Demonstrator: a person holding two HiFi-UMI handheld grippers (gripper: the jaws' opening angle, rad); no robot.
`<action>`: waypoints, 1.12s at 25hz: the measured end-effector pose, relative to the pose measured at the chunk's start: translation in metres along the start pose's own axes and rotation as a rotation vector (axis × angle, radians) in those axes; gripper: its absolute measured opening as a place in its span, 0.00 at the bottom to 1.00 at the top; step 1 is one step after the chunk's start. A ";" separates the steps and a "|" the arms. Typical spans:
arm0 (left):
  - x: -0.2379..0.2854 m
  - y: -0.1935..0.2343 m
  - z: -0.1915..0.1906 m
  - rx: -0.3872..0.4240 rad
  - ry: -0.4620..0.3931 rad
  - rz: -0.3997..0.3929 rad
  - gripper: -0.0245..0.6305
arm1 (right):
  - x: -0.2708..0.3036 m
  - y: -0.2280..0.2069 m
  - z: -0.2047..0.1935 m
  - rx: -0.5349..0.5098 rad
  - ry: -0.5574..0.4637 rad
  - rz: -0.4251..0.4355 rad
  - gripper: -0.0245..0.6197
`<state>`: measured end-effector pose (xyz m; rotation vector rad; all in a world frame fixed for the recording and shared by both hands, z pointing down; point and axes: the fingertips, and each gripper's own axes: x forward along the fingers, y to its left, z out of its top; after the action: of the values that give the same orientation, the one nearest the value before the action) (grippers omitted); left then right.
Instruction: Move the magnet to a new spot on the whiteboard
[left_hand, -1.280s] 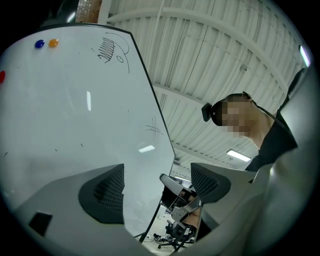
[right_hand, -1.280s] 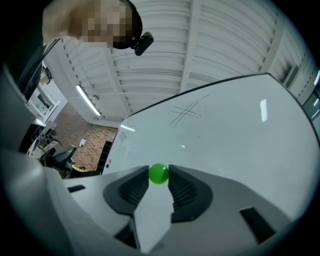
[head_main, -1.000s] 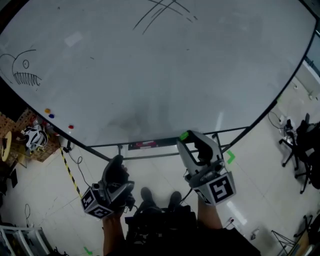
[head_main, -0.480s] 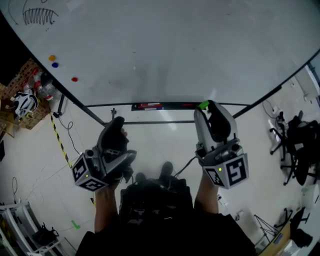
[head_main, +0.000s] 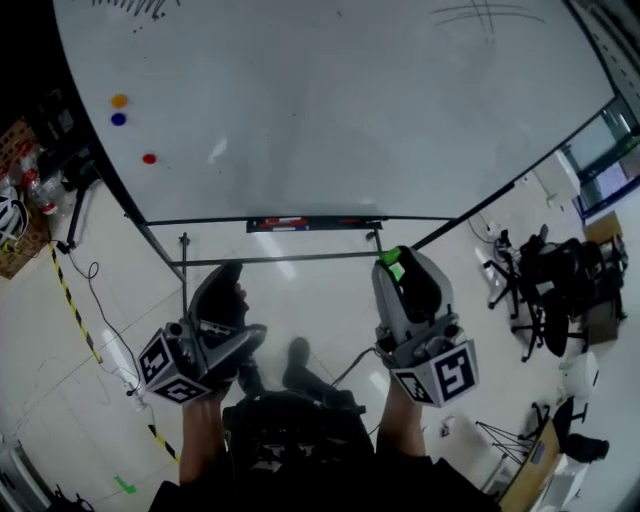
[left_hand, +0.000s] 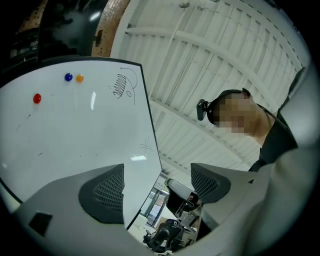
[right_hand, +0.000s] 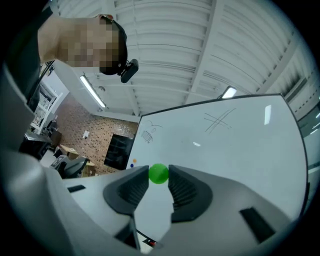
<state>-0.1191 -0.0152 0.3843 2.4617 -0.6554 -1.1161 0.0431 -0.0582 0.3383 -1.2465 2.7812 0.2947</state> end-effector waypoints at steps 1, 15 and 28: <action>-0.003 -0.001 0.002 -0.002 -0.003 -0.004 0.67 | 0.001 0.005 0.001 -0.003 0.005 -0.001 0.27; 0.007 -0.013 0.015 0.079 -0.022 -0.009 0.67 | 0.007 0.005 0.016 -0.006 -0.069 0.054 0.27; 0.066 -0.017 -0.024 0.107 0.064 -0.003 0.67 | -0.018 -0.052 0.015 0.063 -0.143 0.038 0.27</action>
<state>-0.0581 -0.0334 0.3510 2.5770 -0.7091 -1.0239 0.0933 -0.0760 0.3191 -1.1135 2.6740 0.2838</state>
